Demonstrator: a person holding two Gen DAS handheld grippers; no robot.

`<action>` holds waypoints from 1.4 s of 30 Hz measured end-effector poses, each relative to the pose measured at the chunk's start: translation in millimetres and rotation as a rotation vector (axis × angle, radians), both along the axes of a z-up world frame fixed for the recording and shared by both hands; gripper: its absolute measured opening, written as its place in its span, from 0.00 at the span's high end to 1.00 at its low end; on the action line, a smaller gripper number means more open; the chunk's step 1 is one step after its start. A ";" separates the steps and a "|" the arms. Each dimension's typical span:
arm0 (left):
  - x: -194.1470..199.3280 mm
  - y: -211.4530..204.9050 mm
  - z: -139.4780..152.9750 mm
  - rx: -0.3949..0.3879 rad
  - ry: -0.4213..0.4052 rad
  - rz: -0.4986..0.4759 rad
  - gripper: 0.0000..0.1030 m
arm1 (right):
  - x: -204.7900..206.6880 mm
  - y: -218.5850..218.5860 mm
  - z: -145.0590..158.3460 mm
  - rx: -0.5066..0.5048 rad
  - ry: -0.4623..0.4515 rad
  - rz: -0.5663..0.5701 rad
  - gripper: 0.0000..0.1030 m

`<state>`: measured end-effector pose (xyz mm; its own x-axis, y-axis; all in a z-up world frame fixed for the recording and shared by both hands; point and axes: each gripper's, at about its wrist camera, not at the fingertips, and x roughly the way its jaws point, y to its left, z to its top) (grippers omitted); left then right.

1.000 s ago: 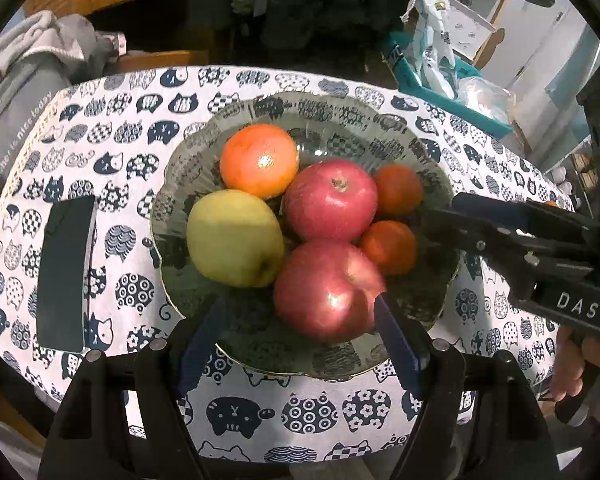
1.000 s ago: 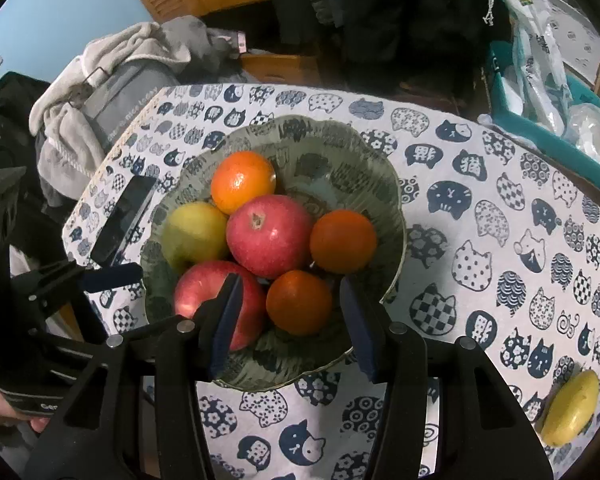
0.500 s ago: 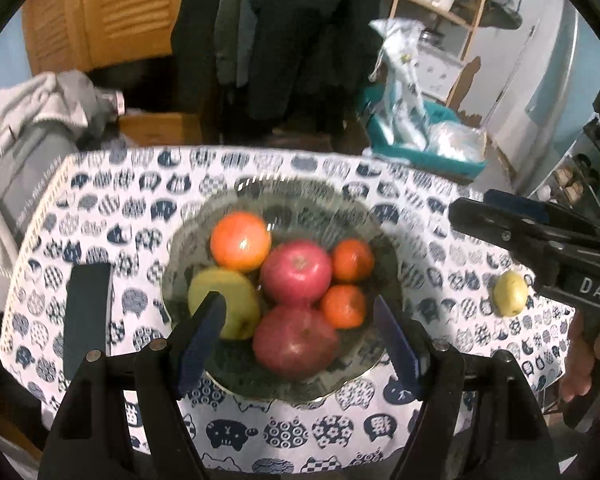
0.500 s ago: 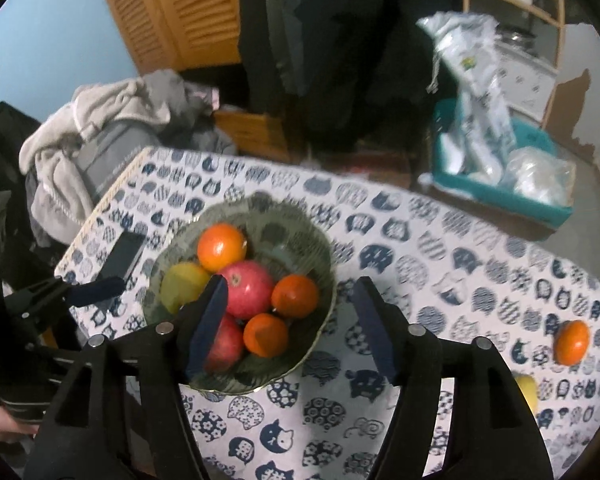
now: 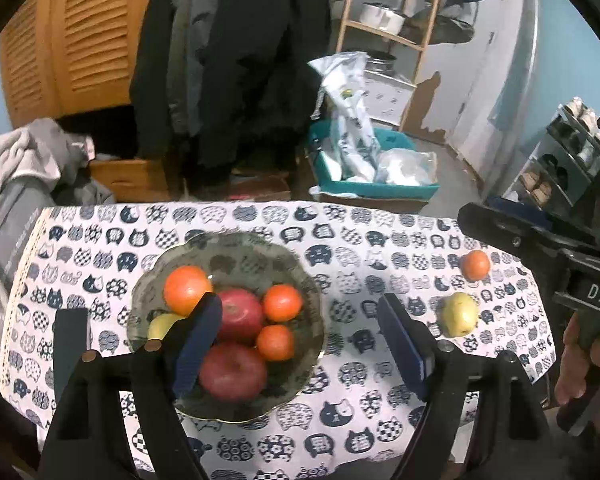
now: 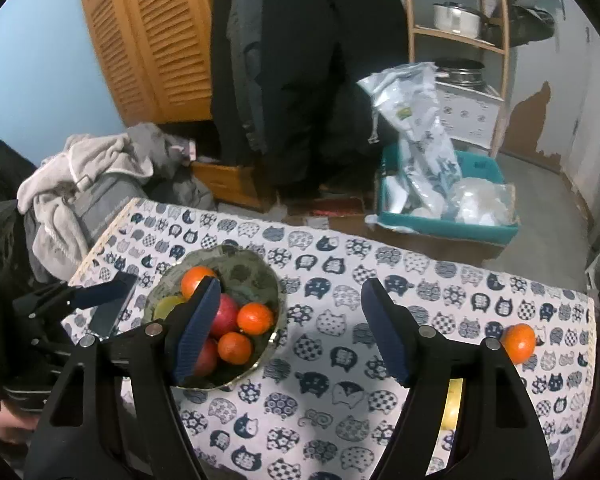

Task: Organize fruits
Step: 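Withdraw both open tools from the bowl toward the remaining pear and orange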

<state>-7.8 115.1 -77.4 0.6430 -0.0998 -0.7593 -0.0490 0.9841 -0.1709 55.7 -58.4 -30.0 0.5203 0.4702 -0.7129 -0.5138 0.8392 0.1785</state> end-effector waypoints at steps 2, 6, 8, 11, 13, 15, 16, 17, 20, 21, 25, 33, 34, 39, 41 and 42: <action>1.1 -7.9 3.9 0.002 -0.006 -0.013 0.21 | -0.8 -9.4 1.2 -0.005 -0.009 -0.013 0.28; 3.8 -22.7 9.0 0.008 -0.010 -0.034 0.20 | -2.5 -27.9 2.9 -0.003 -0.010 -0.040 0.28; 5.3 -30.9 10.3 0.012 -0.010 -0.045 0.18 | -3.6 -38.5 5.0 0.004 -0.013 -0.053 0.28; 6.6 -41.7 10.9 0.018 -0.010 -0.062 0.18 | -6.4 -51.6 7.9 0.007 -0.021 -0.073 0.28; 8.2 -49.2 11.2 0.022 -0.009 -0.075 0.18 | -7.4 -61.3 8.7 0.009 -0.022 -0.088 0.28; 9.3 -57.6 12.5 0.027 -0.010 -0.087 0.18 | -8.0 -71.3 9.2 0.014 -0.022 -0.105 0.28; 10.1 -62.3 13.4 0.030 -0.011 -0.094 0.18 | -8.1 -77.0 9.2 0.016 -0.021 -0.113 0.28; 10.7 -66.5 14.3 0.031 -0.012 -0.100 0.18 | -8.1 -81.2 8.8 0.017 -0.019 -0.119 0.27; 12.3 -81.0 17.3 0.041 -0.016 -0.122 0.18 | -7.9 -96.0 7.3 0.015 -0.017 -0.145 0.26; 13.0 -85.1 17.6 0.044 -0.016 -0.128 0.17 | -7.9 -102.3 6.4 0.017 -0.013 -0.155 0.26; 18.3 -100.8 15.4 0.046 -0.001 -0.149 0.17 | -6.5 -122.5 4.0 0.015 -0.008 -0.189 0.26; 25.2 -132.5 10.7 0.060 0.006 -0.204 0.17 | -4.0 -162.5 -4.1 0.006 0.015 -0.256 0.25; 26.9 -136.5 8.9 0.062 0.014 -0.210 0.17 | -3.7 -168.4 -6.1 0.002 0.020 -0.265 0.25; 35.5 -154.0 -1.7 0.049 0.051 -0.236 0.17 | -2.9 -186.4 -12.5 -0.029 0.024 -0.296 0.25; 39.7 -164.2 -6.4 0.053 0.058 -0.256 0.17 | -1.3 -192.5 -15.6 -0.034 0.030 -0.303 0.22; 41.2 -167.5 -8.3 0.058 0.063 -0.259 0.17 | -0.4 -196.7 -18.4 -0.039 0.034 -0.307 0.22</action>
